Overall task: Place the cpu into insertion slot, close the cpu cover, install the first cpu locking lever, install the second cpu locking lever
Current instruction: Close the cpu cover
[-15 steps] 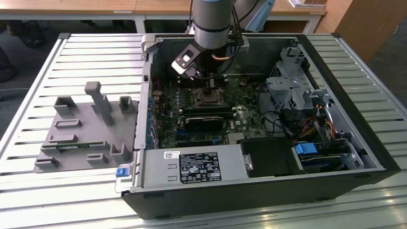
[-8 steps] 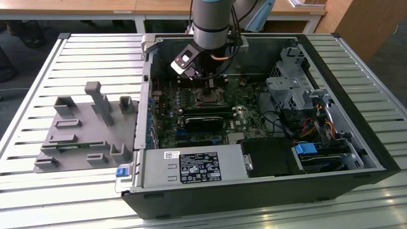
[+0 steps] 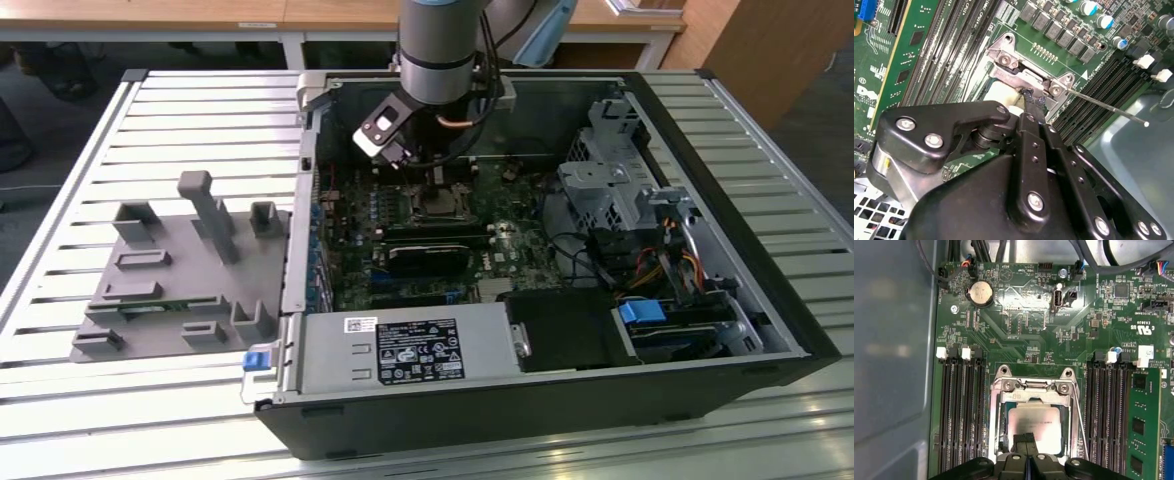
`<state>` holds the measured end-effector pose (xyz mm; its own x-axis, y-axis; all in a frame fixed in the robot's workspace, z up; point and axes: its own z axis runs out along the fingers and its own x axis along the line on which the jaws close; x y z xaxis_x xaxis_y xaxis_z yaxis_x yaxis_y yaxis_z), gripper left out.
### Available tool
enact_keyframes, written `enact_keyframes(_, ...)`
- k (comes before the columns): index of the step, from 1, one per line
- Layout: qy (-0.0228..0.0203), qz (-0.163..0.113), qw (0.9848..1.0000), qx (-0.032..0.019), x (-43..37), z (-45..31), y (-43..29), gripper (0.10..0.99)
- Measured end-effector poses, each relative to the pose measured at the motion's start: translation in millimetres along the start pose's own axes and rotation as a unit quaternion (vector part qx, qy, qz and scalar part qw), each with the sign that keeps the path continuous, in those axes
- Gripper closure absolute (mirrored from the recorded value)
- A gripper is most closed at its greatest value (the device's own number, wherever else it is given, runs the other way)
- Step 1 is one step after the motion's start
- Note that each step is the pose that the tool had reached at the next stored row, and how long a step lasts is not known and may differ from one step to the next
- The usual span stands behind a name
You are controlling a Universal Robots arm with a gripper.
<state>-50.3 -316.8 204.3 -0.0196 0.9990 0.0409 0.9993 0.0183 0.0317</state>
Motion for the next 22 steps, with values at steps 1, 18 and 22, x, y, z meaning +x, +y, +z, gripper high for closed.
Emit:
enact_keyframes(1,0.0,0.0,1.0,0.0,0.0,0.5,-0.4,0.98)
enact_keyframes(18,0.0001,0.0,1.0,-0.0001,0.2,-3.1,-0.9,0.98)
enact_keyframes(22,0.0001,0.0,1.0,-0.0001,0.2,-3.0,-1.7,0.98)
